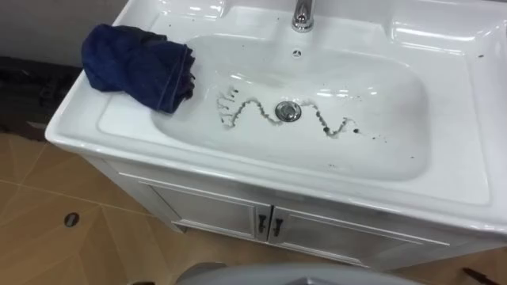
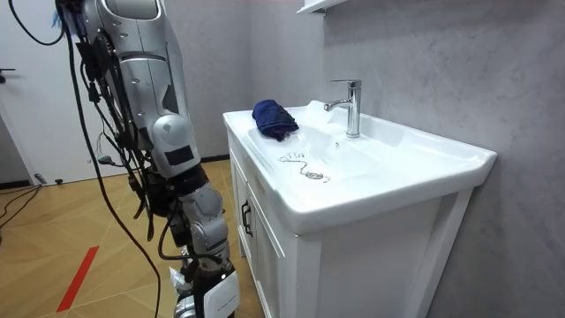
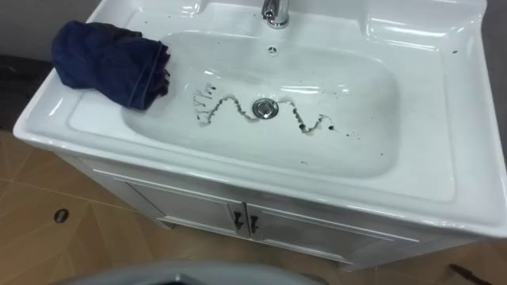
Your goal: Wipe basin
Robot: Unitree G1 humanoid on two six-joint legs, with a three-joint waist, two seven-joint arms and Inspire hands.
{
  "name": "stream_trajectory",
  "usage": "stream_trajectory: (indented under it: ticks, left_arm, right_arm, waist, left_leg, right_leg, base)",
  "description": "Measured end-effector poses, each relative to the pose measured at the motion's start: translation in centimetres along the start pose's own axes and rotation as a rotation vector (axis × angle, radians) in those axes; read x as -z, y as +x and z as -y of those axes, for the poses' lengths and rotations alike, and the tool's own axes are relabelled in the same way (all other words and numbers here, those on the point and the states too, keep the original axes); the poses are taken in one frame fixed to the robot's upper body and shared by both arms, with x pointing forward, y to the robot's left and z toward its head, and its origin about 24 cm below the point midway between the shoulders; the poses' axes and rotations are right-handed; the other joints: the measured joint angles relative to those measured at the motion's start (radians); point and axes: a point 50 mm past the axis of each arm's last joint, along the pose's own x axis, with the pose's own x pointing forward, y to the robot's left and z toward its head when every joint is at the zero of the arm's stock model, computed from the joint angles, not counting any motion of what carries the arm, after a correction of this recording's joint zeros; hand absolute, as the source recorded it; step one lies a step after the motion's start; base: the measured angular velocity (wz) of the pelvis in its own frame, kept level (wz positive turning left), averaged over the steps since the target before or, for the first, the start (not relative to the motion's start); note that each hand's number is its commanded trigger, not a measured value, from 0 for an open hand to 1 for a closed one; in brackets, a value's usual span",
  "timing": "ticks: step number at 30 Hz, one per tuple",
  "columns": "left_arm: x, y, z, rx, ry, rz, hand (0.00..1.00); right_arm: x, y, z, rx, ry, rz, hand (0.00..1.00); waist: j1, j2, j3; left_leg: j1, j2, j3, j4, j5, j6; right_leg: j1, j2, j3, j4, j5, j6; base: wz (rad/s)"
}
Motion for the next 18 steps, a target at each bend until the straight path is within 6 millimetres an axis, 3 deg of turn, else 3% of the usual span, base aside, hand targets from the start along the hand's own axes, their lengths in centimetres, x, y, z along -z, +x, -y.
stream_trajectory:
  ticks: [14,18]
  left_arm:
    - [1.3,0.0,0.3,-0.006,-0.048,-0.039,0.0]
    - [1.4,0.0,0.2,-0.036,-0.072,-0.04,0.0]
  right_arm:
    - [-0.1,-0.1,0.2,0.007,0.016,-0.001,0.0]
    - [0.1,-0.1,0.2,0.007,0.017,-0.007,0.0]
  waist:
    - [-0.001,0.019,0.0004]
    - [-0.001,0.019,0.0004]
  left_leg:
    - [-0.009,-0.002,-0.034,0.023,-0.003,-0.001]
    - [-0.014,-0.017,-0.045,0.032,-0.002,-0.001]
  right_leg:
    - [0.015,0.003,-0.038,-0.002,0.0,-0.001]
    - [0.016,-0.003,-0.052,-0.004,-0.012,-0.002]
  base:
    - [0.07]
    - [0.1]
